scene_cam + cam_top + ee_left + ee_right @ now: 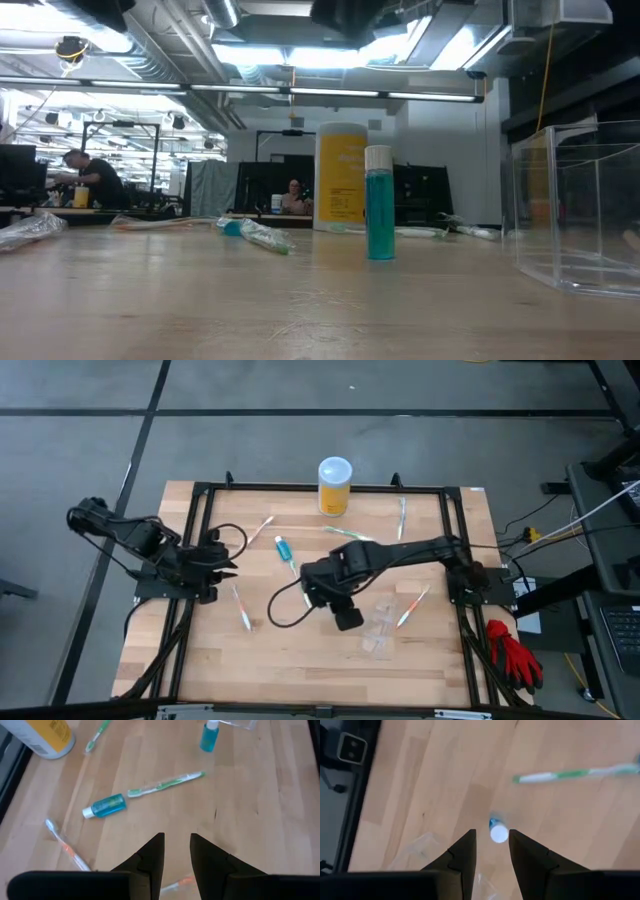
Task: Pick & Place toothbrushing station
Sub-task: Put the bottom blue mouthwash bottle into the transparent organizer
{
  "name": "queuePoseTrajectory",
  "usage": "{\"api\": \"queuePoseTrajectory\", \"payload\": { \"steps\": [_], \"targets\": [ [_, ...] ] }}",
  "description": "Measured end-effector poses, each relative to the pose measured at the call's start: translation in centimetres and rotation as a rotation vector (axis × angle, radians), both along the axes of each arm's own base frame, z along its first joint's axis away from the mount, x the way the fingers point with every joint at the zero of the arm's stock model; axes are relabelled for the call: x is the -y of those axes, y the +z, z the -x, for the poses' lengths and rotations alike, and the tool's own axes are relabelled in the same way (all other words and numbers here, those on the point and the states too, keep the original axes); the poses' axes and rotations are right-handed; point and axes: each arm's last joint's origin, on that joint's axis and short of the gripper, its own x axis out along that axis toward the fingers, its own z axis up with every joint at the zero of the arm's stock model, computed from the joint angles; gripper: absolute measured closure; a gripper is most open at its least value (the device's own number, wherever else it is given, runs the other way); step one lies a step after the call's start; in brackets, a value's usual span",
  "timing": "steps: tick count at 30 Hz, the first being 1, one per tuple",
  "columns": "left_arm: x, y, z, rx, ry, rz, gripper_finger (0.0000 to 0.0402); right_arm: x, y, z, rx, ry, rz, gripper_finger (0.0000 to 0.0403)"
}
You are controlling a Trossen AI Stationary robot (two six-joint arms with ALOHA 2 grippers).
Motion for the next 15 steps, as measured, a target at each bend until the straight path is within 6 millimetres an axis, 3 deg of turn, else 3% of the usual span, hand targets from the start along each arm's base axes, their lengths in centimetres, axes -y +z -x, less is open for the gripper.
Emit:
{"api": "queuePoseTrajectory", "payload": {
  "steps": [9,15],
  "targets": [
    [0.2,0.4,1.5,0.031,-0.033,0.043,0.0311,0.0,-1.8,-0.8,-0.053,-0.062,-0.015,0.0284],
    [1.0,0.4,1.7,0.051,-0.038,0.029,0.0311,1.1,-4.9,-0.6,-0.181,-0.127,-0.034,0.0284]
  ]
}}
